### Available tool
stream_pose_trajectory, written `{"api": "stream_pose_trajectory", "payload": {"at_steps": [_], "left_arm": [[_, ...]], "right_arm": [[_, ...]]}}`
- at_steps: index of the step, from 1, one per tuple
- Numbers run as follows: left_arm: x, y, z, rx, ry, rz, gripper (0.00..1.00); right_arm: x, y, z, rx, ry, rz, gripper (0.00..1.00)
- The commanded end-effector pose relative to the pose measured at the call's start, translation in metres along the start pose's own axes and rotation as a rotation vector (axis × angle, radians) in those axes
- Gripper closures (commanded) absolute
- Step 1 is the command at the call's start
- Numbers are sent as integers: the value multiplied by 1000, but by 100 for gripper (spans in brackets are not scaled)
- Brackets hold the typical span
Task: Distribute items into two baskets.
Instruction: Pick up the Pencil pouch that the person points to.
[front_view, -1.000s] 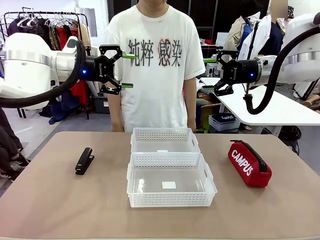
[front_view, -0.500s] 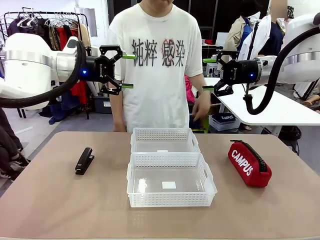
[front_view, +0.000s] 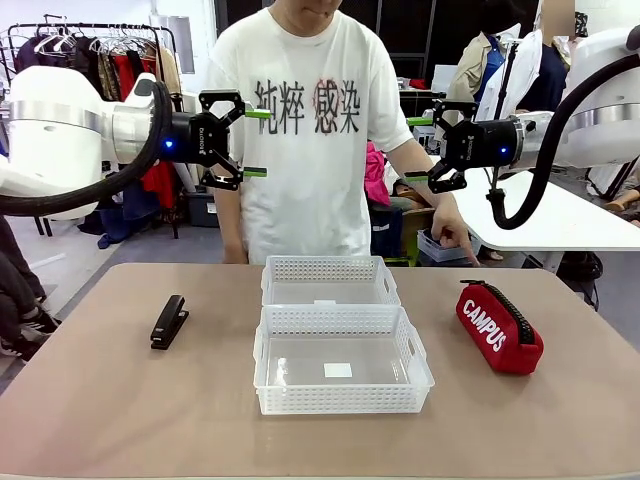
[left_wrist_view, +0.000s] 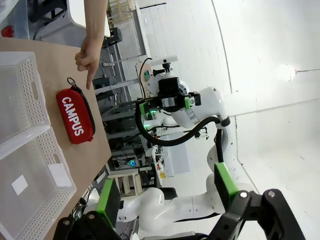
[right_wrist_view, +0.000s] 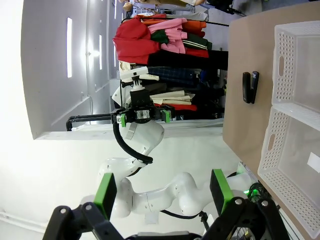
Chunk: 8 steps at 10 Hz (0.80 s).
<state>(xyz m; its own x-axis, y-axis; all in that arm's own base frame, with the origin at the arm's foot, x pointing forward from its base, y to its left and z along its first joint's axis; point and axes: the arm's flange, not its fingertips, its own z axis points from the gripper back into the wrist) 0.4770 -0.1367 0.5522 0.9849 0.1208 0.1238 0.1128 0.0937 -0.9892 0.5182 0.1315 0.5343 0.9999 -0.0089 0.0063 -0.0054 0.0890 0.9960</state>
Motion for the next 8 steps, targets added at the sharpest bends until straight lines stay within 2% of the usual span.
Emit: {"api": "stream_pose_trajectory", "payload": {"at_steps": [1, 8], "left_arm": [[0, -1, 1, 1, 3, 2, 0], [0, -1, 1, 1, 3, 2, 0]], "right_arm": [[0, 1, -1, 1, 2, 0, 0], [0, 1, -1, 1, 2, 0, 0]]}}
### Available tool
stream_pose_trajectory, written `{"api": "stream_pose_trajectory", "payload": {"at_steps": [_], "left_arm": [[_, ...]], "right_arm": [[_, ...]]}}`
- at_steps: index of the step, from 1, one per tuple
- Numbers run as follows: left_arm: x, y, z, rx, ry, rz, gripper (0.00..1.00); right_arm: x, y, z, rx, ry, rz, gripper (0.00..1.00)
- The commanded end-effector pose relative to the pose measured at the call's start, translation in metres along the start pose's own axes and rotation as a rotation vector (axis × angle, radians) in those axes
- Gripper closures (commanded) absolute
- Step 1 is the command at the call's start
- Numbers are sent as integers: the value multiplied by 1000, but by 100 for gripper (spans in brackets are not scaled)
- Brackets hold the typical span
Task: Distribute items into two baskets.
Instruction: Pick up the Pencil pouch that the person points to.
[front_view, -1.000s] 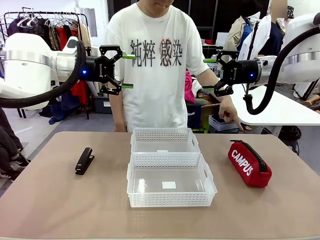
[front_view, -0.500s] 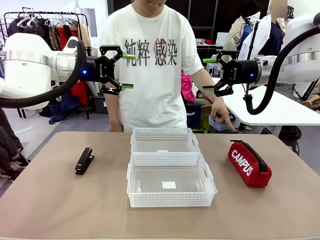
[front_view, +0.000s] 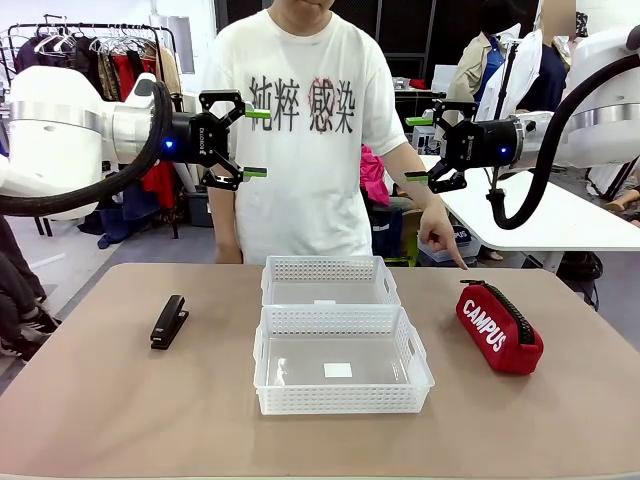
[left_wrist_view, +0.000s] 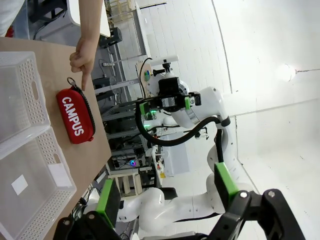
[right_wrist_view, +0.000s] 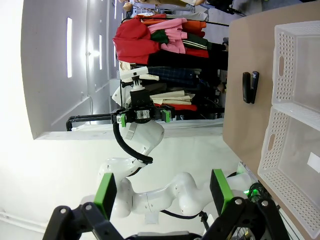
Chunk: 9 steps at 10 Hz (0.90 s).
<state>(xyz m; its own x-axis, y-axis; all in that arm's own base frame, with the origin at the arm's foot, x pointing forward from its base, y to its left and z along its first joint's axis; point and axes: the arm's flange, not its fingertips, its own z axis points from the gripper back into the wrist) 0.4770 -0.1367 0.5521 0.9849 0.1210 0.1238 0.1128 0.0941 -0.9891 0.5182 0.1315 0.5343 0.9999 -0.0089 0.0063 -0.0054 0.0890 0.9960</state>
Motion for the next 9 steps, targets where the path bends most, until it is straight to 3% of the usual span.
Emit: {"api": "stream_pose_trajectory", "payload": {"at_steps": [1, 8, 9], "left_arm": [[0, -1, 1, 1, 3, 2, 0], [0, -1, 1, 1, 3, 2, 0], [0, -1, 1, 1, 3, 2, 0]], "right_arm": [[0, 1, -1, 1, 2, 0, 0], [0, 0, 0, 0, 0, 0, 0], [13, 8, -1, -98, 63, 13, 0]]}}
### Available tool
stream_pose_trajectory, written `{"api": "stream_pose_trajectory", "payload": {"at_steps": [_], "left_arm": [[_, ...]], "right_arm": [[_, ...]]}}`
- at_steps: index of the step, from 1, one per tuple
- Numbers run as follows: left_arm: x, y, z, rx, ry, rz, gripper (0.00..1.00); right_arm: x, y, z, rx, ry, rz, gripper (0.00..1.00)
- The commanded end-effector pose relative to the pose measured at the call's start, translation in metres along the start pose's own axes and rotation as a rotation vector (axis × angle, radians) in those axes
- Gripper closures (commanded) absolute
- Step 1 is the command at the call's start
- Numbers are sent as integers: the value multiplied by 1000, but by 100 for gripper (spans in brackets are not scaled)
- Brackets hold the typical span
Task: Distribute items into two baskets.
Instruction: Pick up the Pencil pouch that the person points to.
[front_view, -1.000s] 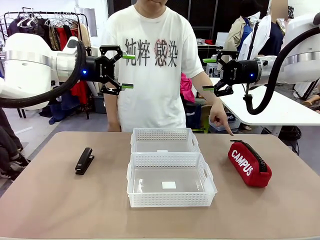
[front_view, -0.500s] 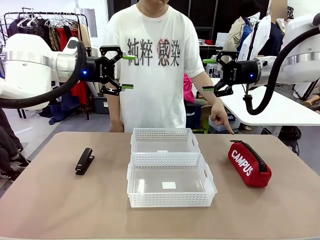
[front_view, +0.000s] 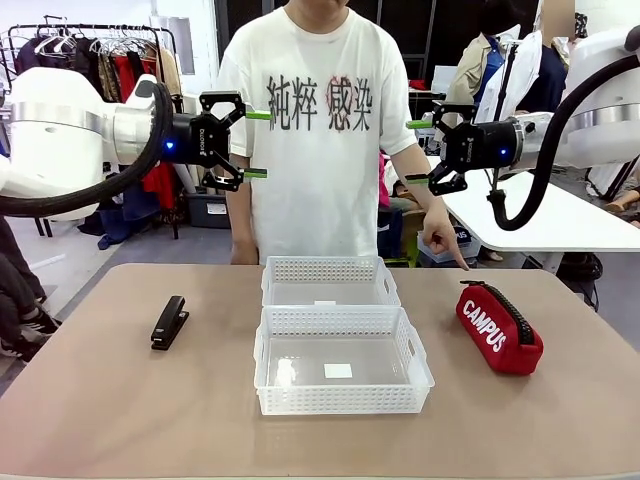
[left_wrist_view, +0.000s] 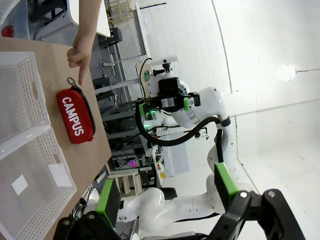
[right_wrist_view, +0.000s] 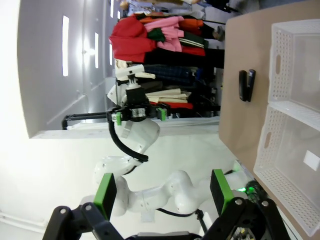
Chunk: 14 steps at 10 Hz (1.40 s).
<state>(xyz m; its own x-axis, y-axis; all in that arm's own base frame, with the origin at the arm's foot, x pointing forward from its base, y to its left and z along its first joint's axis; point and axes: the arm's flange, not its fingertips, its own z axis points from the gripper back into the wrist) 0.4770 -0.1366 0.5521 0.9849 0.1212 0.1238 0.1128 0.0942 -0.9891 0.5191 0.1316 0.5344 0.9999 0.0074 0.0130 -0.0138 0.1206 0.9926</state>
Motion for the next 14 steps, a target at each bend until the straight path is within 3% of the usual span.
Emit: {"api": "stream_pose_trajectory", "payload": {"at_steps": [1, 3, 5, 7, 11, 14], "left_arm": [[0, -1, 1, 1, 3, 2, 0], [0, -1, 1, 1, 3, 2, 0], [0, -1, 1, 1, 3, 2, 0], [0, -1, 1, 1, 3, 2, 0], [0, -1, 1, 1, 3, 2, 0], [0, -1, 1, 1, 3, 2, 0]], "right_arm": [[4, 10, -12, -182, 41, 82, 0], [17, 29, -16, -441, 144, 113, 0], [16, 32, -23, -692, 168, 220, 0], [13, 15, -18, -925, 155, 225, 0], [8, -5, 11, -1225, 36, 201, 0], [2, -28, 35, -1373, -66, 193, 0]]}}
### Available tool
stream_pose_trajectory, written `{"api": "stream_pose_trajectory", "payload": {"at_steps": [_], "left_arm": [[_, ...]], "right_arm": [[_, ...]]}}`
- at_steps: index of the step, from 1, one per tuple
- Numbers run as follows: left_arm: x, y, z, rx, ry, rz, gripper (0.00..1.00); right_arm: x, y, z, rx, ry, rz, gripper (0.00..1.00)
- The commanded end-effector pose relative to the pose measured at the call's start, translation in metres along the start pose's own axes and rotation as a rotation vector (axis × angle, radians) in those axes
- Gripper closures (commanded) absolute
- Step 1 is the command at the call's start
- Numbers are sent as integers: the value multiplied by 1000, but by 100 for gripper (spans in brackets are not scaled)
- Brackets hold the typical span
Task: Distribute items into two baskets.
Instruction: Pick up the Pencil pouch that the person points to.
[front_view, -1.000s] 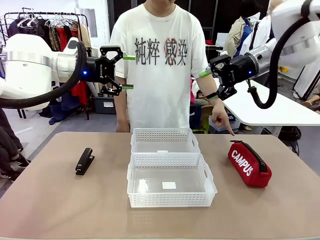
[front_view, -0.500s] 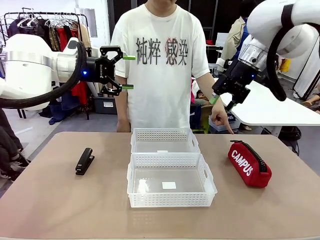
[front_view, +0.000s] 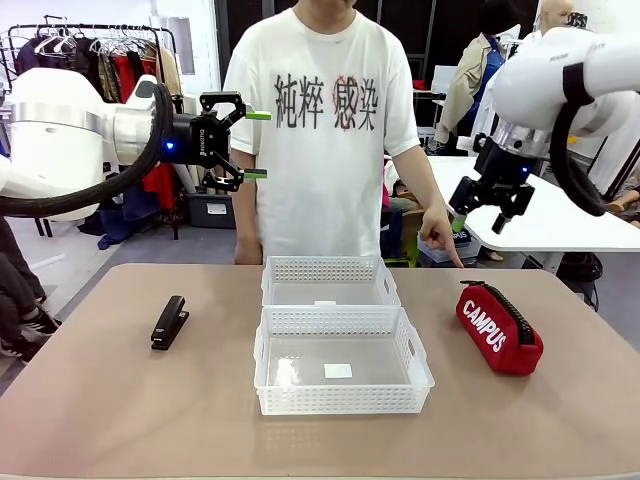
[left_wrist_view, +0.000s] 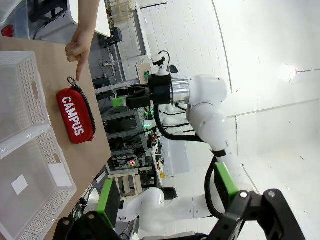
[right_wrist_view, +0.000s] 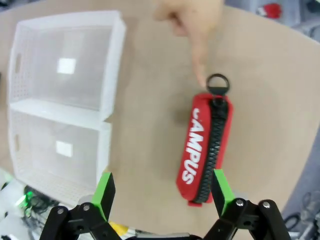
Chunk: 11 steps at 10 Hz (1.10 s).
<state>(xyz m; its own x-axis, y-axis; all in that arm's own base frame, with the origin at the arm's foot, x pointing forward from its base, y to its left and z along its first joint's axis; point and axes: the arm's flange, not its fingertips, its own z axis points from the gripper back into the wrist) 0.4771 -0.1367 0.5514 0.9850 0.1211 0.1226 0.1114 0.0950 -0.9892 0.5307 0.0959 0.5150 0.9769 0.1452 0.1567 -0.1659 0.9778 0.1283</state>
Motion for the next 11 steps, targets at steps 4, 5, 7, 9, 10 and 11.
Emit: {"api": "stream_pose_trajectory", "payload": {"at_steps": [4, 5, 7, 9, 10, 11], "left_arm": [[0, -1, 1, 0, 3, 1, 0], [0, -1, 1, 0, 3, 1, 0], [0, -1, 1, 0, 3, 1, 0], [0, -1, 1, 0, 3, 1, 0], [0, -1, 1, 0, 3, 1, 0], [0, -1, 1, 0, 3, 1, 0]], "right_arm": [[-13, -15, -10, -89, 0, -34, 0], [-13, -15, -10, -89, 0, -34, 0], [-13, -15, -10, -89, 0, -34, 0], [-8, -25, -31, -136, 39, -48, 0], [-10, -32, -42, -143, 53, -90, 0], [-11, -41, -48, -148, 80, -104, 0]]}}
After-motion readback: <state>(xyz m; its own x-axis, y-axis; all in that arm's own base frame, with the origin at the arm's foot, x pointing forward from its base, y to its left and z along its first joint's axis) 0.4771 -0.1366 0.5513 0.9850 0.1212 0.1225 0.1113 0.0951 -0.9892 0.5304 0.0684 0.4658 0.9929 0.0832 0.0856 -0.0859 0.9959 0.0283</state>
